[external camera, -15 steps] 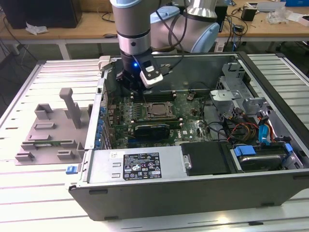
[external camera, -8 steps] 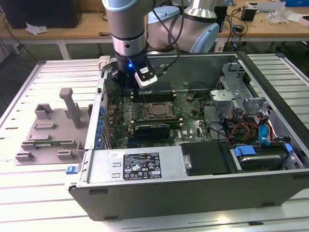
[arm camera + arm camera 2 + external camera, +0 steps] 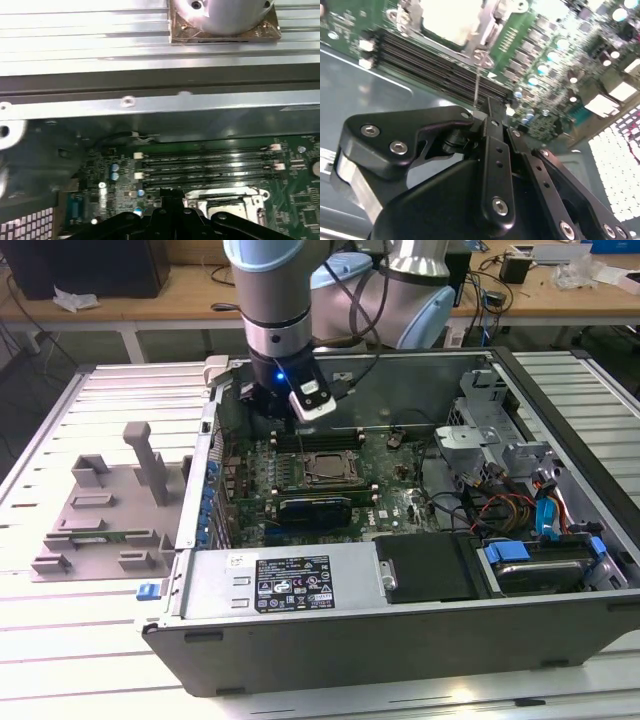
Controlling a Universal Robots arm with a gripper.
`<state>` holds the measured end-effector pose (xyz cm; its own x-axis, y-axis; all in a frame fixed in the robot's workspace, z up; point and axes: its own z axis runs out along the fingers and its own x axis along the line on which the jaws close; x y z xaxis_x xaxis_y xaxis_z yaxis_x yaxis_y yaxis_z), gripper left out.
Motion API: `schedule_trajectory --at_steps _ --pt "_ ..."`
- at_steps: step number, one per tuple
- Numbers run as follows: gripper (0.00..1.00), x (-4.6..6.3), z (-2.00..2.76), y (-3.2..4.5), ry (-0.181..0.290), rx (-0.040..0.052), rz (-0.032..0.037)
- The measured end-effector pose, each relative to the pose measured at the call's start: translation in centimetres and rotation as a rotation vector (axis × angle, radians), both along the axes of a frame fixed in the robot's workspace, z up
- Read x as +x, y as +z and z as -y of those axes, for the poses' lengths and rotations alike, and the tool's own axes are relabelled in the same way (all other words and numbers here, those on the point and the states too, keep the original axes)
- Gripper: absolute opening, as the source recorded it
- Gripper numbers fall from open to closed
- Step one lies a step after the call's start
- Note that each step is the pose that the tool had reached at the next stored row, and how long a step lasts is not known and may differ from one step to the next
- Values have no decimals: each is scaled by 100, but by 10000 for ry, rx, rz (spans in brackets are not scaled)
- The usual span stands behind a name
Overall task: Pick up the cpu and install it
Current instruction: 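Install the first cpu locking lever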
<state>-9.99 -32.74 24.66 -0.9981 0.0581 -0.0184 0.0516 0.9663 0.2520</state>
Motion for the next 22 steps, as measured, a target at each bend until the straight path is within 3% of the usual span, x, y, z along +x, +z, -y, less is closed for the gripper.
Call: schedule_trajectory --at_steps 2,5,9,11,13,15,22 --pt "11 158 0 -6 -2 0 0" --pt "11 292 2 -10 1 -1 -1" --pt "11 297 0 -19 0 2 10" --pt "11 296 1 -35 0 -1 60" --pt "11 296 1 -74 0 -2 200" --pt "11 298 1 -103 1 -2 289" --pt "11 389 1 -150 -1 -10 297"
